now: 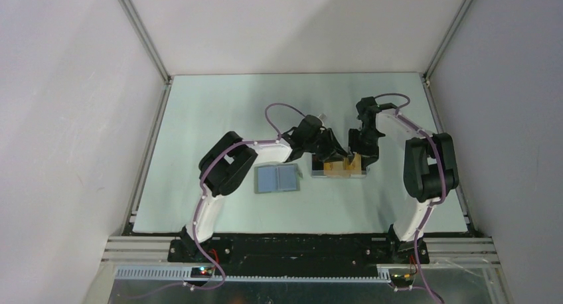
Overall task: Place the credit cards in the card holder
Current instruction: Pick up the credit card from the storage box.
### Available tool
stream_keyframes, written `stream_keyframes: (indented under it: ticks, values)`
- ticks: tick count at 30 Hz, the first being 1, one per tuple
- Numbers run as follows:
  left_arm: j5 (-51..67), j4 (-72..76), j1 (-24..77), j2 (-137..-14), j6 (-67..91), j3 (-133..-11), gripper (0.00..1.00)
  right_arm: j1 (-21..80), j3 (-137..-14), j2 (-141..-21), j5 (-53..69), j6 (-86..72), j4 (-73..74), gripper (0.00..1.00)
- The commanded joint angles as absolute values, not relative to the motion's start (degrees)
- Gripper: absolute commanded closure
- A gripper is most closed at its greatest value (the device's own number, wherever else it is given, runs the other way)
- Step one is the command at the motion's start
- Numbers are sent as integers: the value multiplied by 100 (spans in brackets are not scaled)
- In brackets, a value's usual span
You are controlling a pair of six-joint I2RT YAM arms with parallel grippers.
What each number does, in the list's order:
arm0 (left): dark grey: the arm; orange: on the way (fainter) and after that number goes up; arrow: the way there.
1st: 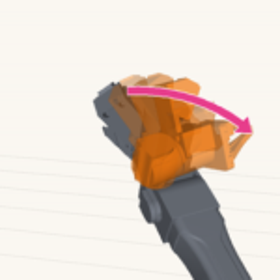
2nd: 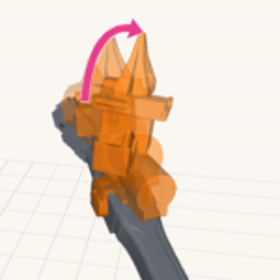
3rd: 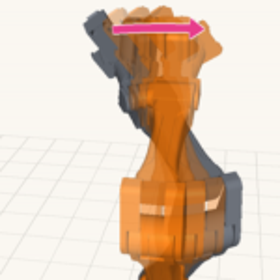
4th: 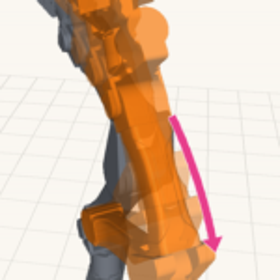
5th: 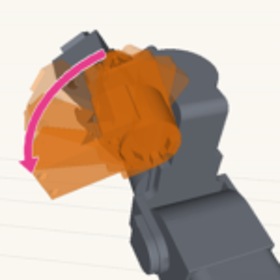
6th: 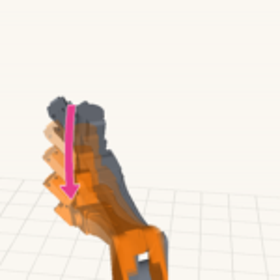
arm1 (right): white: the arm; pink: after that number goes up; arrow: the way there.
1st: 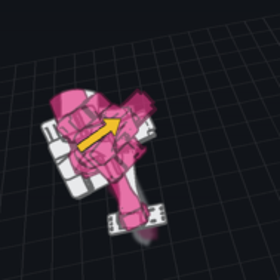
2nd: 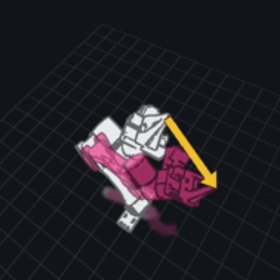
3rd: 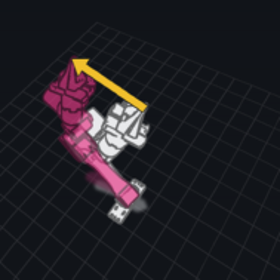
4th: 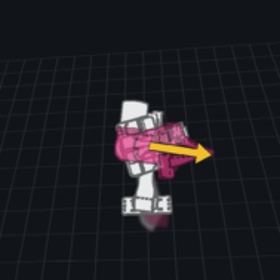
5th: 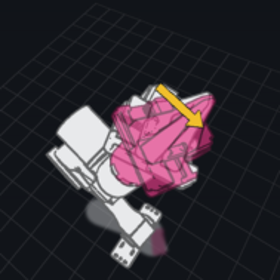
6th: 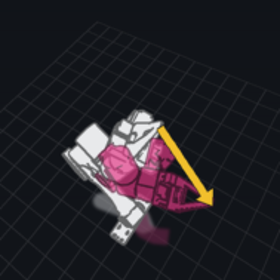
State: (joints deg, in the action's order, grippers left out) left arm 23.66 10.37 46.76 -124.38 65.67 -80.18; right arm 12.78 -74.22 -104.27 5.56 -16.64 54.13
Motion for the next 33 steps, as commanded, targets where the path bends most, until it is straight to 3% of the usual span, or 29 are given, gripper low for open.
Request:
stream_keyframes:
  ticks: [1, 8, 12, 33]
  values:
    - [1891, 838, 4768, -12427, 6683, -7654, 65, 1309, -7199, -10264, 1242, -1777, 4836, 42]
    - [1740, 791, 4765, -12321, 6674, -7600, 68, 1239, -7112, -10305, 1239, -1785, 4805, 44]
    - [1518, 88, 4791, -12209, 6410, -7772, 63, 1203, -7068, -10252, 1238, -1790, 4790, 45]
    - [2195, 82, 5036, -12927, 6516, -8520, 65, 971, -6912, -10141, 1670, -1777, 4617, 48]
